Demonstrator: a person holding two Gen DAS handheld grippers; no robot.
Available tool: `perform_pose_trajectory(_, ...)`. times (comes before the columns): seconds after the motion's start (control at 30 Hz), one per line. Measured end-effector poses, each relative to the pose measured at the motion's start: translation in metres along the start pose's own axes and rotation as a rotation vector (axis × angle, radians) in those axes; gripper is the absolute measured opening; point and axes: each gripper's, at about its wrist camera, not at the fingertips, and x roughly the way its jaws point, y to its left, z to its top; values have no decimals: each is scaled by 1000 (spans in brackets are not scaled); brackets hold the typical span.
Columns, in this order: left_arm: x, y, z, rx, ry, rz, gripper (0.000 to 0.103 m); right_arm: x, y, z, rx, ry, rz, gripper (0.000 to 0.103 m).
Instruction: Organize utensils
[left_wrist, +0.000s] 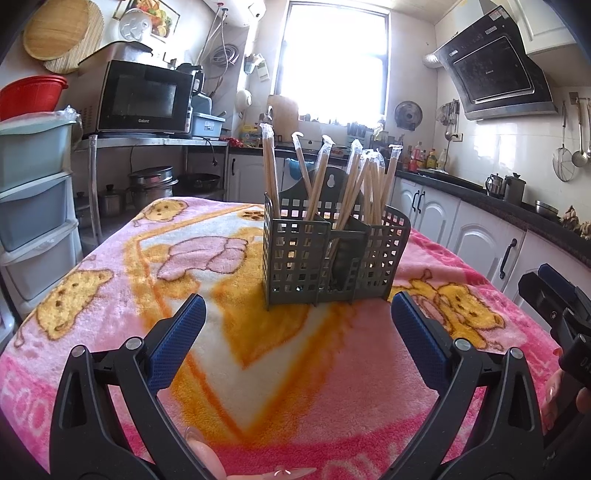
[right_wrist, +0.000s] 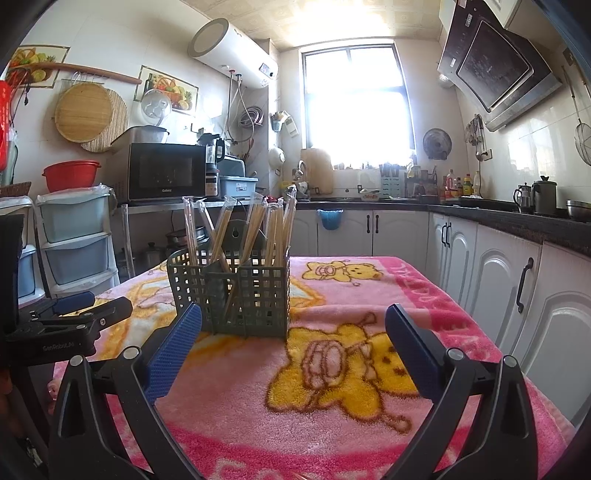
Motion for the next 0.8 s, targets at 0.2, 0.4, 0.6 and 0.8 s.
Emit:
perform_pose_trajectory(0.2,2,-1,-1,-10,6,-6,93,0,0,-1,7,-1,-2,97)
perform_pose_trajectory(0.4,3,1,-1,-25,12,-1,93,0,0,-1,6,-1,-3,97)
perform_pose_trajectory(0.6,5,0,-1,-17,18,15,93,-1,0,-1,8,0,-3,97)
perform_pose_trajectory(0.8,6,1,-1,-29,27,22,93,0,-1,-1,13,5,-5,97)
